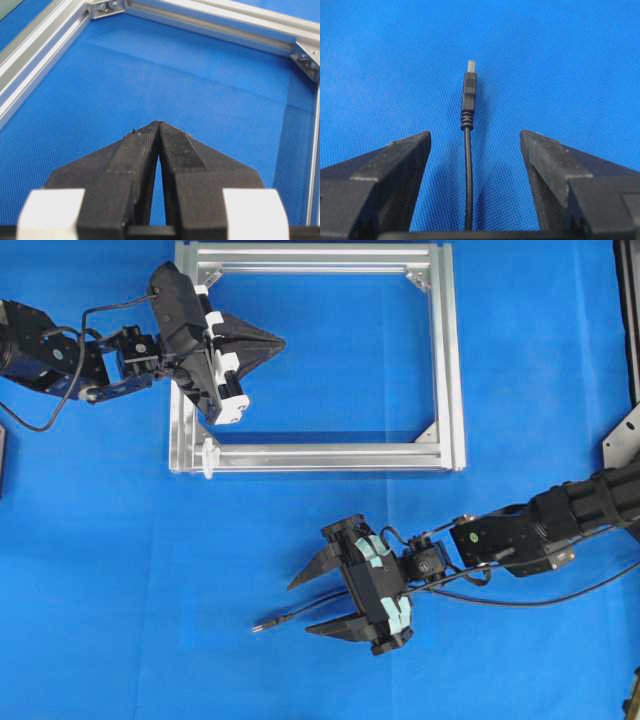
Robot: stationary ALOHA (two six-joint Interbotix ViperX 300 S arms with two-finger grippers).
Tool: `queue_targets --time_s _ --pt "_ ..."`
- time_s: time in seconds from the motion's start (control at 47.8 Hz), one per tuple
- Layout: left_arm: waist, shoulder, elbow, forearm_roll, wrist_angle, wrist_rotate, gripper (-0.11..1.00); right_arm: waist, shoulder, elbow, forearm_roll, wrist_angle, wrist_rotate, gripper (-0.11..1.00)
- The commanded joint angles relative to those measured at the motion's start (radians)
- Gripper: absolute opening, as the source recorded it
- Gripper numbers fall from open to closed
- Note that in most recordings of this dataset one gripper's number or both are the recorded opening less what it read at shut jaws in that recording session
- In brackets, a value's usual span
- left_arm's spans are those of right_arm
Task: Insert the wire through the string loop located on the left side.
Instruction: 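Close the right gripper on the cable just behind the USB plug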
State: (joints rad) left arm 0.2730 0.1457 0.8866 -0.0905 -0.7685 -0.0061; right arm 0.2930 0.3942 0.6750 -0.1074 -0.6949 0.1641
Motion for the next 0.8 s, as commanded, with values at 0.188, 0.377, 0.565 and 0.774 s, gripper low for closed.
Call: queue_targets --time_s 0.188,0.377,0.565,0.774 --pt "-0.002 -0.032 -0.006 0.002 -0.005 -0.002 0.0 -0.003 -0.015 -0.015 0.002 0.015 -0.008 0.39" --pt "0.0 -0.032 -0.006 0.003 -0.005 -0.002 0.0 -0.011 -0.015 -0.014 -0.002 0.012 -0.009 0.01" --pt "0.0 -0.032 -0.005 0.002 -0.005 -0.002 0.0 -0.011 -0.015 -0.014 -0.002 0.017 -0.009 0.0" --pt "0.0 -0.032 -0.005 0.002 -0.006 -0.002 0.0 -0.009 -0.041 -0.008 -0.002 0.029 -0.003 0.0"
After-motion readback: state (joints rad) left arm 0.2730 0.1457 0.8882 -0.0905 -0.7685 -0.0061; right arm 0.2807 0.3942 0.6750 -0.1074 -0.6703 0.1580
